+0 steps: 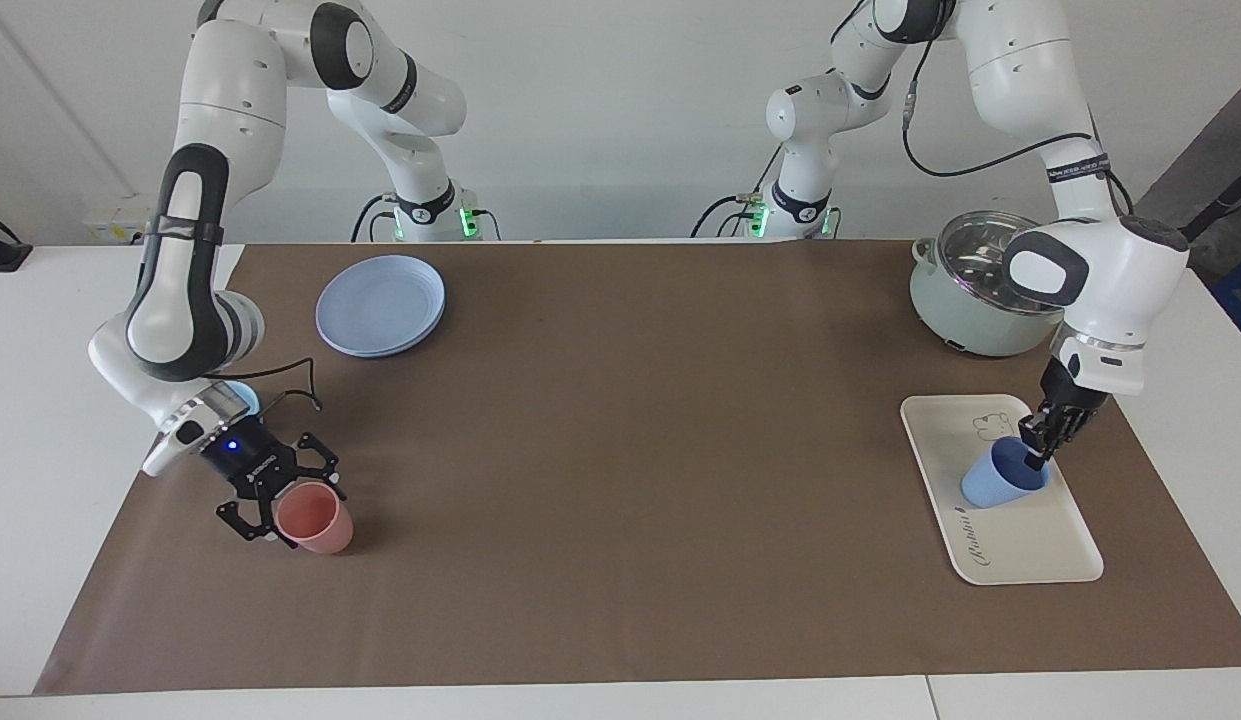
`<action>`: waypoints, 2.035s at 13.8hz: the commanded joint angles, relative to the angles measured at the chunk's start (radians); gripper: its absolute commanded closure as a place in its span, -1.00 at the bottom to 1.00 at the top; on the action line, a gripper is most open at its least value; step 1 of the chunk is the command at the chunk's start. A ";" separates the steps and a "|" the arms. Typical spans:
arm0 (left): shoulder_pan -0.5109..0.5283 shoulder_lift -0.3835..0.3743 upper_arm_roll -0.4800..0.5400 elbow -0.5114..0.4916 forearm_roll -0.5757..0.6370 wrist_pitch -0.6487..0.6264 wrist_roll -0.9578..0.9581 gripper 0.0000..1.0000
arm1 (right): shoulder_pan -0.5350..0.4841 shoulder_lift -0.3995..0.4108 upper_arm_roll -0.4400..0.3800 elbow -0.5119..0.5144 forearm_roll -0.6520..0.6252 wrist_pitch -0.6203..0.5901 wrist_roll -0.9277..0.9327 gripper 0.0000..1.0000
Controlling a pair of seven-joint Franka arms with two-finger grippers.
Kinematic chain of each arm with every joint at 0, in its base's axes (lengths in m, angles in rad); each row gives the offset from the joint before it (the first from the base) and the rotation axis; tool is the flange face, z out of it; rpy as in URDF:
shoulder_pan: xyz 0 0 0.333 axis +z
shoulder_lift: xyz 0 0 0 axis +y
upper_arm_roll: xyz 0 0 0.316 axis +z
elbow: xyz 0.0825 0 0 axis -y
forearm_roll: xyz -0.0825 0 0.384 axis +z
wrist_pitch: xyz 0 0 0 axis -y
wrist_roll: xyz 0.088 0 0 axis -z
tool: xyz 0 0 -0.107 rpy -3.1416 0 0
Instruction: Place cup on tray
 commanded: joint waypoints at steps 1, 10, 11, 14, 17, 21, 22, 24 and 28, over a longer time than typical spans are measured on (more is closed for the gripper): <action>0.013 0.003 -0.011 0.002 -0.019 0.020 0.029 -1.00 | -0.004 -0.014 0.002 -0.018 0.029 -0.010 -0.032 -1.00; -0.002 -0.046 -0.004 0.276 0.003 -0.441 -0.009 -1.00 | 0.000 -0.080 -0.001 -0.016 0.006 -0.019 0.060 -1.00; -0.003 -0.054 -0.004 0.329 0.044 -0.533 -0.026 -1.00 | 0.008 -0.104 -0.001 -0.016 -0.021 -0.016 0.090 -1.00; -0.094 -0.051 -0.016 0.502 0.248 -0.809 -0.080 -1.00 | 0.063 -0.192 -0.004 -0.001 -0.243 0.006 0.422 -1.00; -0.154 -0.059 -0.011 0.582 0.248 -0.996 -0.115 -1.00 | 0.120 -0.255 -0.007 0.020 -0.449 0.007 0.780 -1.00; -0.220 -0.169 -0.019 0.605 0.247 -1.150 -0.121 -1.00 | 0.190 -0.333 -0.006 0.031 -0.867 0.007 1.281 -1.00; -0.221 -0.209 -0.020 0.563 0.245 -1.152 -0.125 -1.00 | 0.195 -0.359 -0.003 0.027 -0.959 -0.012 1.402 -1.00; -0.230 -0.273 -0.027 0.468 0.245 -1.150 -0.126 -1.00 | 0.200 -0.407 -0.004 0.028 -1.096 -0.129 1.630 -1.00; -0.229 -0.295 -0.027 0.439 0.244 -1.138 -0.112 -1.00 | 0.201 -0.509 -0.006 0.034 -1.245 -0.345 1.909 -1.00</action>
